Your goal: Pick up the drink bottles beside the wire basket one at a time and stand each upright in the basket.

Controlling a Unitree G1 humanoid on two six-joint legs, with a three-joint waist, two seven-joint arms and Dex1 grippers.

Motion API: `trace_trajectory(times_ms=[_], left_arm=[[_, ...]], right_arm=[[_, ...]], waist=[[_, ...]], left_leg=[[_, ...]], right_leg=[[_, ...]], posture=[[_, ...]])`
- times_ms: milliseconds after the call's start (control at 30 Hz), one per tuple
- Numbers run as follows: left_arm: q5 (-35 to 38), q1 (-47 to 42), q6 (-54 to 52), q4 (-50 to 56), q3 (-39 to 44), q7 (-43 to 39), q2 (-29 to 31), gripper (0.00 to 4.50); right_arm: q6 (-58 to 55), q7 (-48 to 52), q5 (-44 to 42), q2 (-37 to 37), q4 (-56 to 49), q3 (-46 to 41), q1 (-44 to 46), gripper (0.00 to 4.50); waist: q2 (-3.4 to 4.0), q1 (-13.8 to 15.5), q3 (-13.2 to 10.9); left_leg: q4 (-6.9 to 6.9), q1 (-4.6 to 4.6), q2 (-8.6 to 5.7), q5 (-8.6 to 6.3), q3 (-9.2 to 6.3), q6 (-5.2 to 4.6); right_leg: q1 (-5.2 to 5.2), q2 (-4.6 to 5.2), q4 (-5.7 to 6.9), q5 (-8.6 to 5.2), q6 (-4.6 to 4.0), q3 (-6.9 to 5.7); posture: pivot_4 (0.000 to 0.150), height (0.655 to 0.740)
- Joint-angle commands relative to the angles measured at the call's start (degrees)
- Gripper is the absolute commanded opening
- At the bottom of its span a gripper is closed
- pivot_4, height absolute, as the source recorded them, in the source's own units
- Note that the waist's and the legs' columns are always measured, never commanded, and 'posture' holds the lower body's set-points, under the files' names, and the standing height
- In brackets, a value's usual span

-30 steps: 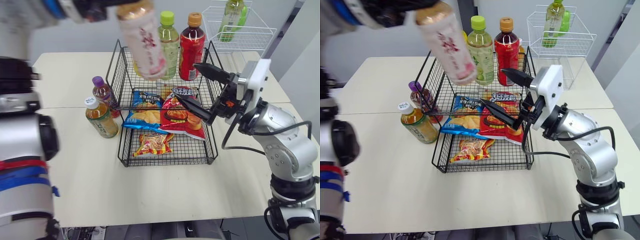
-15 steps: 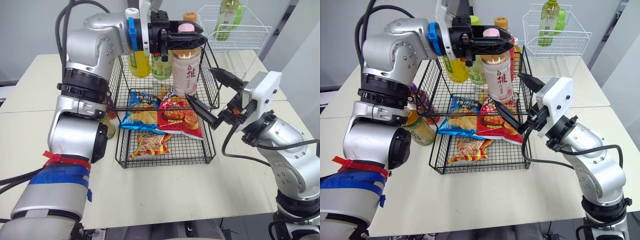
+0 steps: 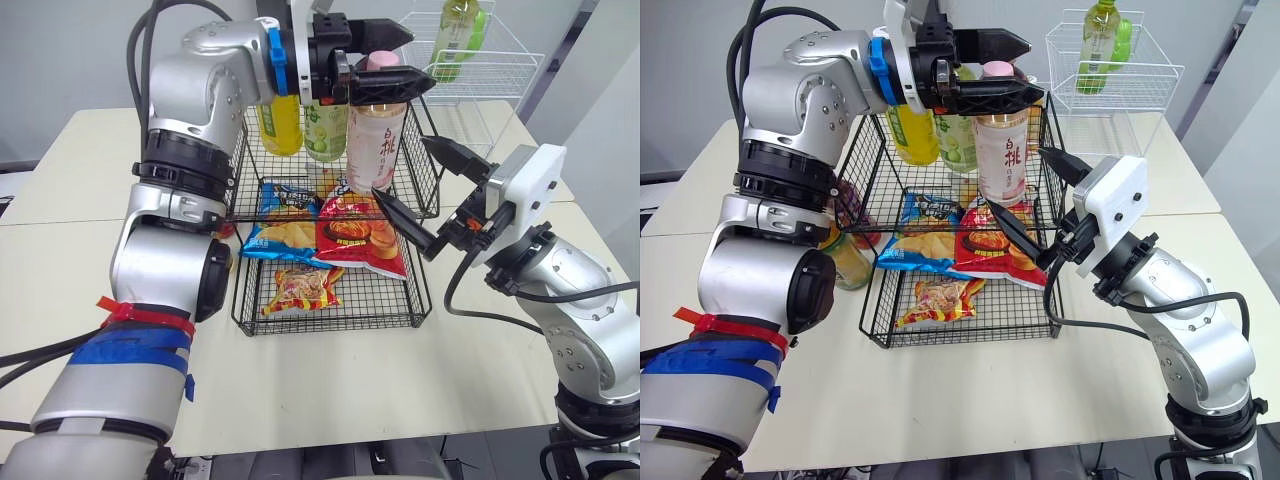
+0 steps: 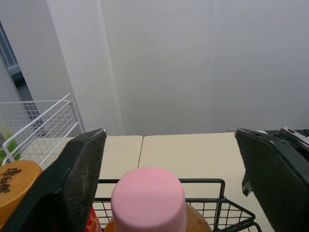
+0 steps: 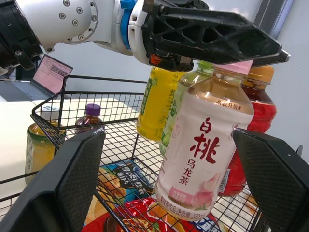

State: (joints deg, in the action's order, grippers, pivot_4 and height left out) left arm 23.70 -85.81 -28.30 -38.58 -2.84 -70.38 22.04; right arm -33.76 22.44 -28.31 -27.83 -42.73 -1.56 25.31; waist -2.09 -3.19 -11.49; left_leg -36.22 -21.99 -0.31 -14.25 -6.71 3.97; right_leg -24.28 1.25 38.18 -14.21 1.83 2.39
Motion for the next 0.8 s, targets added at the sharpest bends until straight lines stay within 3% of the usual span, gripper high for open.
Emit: trace_trajectory(times_ms=[33, 367, 500, 800], left_arm=[[1.3, -2.5, -0.7, 2.9, 3.1, 0.3, 1.2, 4.48], [6.0, 2.5, -9.5, 13.3, 11.1, 4.8, 8.8, 4.48], [7.1, 6.5, -12.8, 18.3, 15.5, 9.1, 15.2, 4.48], [9.9, 26.8, -21.1, 34.9, 29.2, 19.2, 29.4, 4.48]], right_arm=[[0.8, 0.4, -0.9, -0.5, -1.5, -1.7, 0.6, 4.50], [0.8, 4.4, -5.1, -1.7, -0.5, -2.2, 1.3, 4.50], [0.3, 8.0, -8.7, -2.1, 1.1, -1.6, 2.7, 4.50], [2.6, 17.6, -9.4, -1.2, 10.1, 3.7, 8.8, 4.50]], waist=[[0.00, 0.0, 0.0], [0.01, -0.1, 0.0], [0.01, -0.3, 0.0], [0.01, -0.1, 0.0]], left_leg=[[0.00, 0.00, 0.00, 0.00, 0.00, 0.00], [-0.04, 0.12, 0.01, 0.00, 0.04, 0.00], [-0.32, 0.13, 0.01, 0.00, 0.01, 0.00], [-0.67, 0.18, 0.01, 0.00, -0.08, 0.00]], right_leg=[[0.00, 0.00, 0.00, 0.00, 0.00, 0.00], [0.01, 0.00, 0.22, 0.00, 0.00, 0.05], [0.00, -0.01, 0.54, -0.01, 0.01, 0.05], [0.11, -0.01, 0.75, -0.16, 0.26, -0.01]], posture=[[0.150, 0.7400], [0.150, 0.7400], [0.150, 0.7400], [0.150, 0.7400]])
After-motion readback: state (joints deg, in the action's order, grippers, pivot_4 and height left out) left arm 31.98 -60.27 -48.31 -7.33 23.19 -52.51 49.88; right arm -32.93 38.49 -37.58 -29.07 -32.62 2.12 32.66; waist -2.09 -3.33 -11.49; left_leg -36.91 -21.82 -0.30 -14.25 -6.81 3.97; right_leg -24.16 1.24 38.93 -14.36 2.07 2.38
